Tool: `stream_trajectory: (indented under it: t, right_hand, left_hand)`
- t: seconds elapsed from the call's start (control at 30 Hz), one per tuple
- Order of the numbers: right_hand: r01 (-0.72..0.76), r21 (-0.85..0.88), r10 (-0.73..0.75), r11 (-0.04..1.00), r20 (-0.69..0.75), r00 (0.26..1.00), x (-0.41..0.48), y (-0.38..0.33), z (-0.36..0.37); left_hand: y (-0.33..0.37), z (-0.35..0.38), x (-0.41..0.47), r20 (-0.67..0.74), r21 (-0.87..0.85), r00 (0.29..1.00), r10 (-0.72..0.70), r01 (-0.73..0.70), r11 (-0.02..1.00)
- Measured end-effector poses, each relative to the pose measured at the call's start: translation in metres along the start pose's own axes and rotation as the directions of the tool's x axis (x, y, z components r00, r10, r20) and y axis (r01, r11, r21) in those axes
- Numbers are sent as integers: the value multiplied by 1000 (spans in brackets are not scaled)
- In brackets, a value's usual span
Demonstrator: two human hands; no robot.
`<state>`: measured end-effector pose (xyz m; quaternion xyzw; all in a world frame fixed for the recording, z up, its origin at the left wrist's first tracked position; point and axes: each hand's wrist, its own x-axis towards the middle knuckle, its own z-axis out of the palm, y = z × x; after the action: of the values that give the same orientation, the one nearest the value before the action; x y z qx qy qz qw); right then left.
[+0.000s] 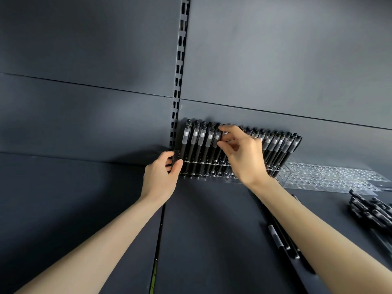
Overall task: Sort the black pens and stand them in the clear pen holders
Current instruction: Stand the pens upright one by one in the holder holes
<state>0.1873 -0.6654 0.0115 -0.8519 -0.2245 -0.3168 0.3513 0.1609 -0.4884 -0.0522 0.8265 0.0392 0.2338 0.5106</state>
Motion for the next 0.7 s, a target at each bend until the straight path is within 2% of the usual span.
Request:
stream_trajectory:
  t: [0.13,0.23,0.33,0.5,0.6,0.7]
  right_hand:
    - [-33,3,33,999,-10,999,-5,-1,-4]
    - [-70,22,70,997,-28,997,-16,1,-14]
    - [-88,34,89,996,-26,996,-34,7,-30]
    - [-102,-26,103,994,48,994,-61,25,-69]
    - [-89,-43,94,995,142,985,-79,45,-96]
    - [-56,-53,69,997,282,957,-99,68,-121]
  left_hand:
    - [5,0,-6,47,20,995,-87,86,996]
    - [13,2,-18,5,96,983,-182,181,979]
    - [27,4,-39,-10,208,993,-119,119,971]
    - [63,23,-82,185,281,979,-89,34,959]
    - [83,47,-113,284,335,954,-97,-3,942]
    - [100,76,-143,283,405,956,-80,-43,913]
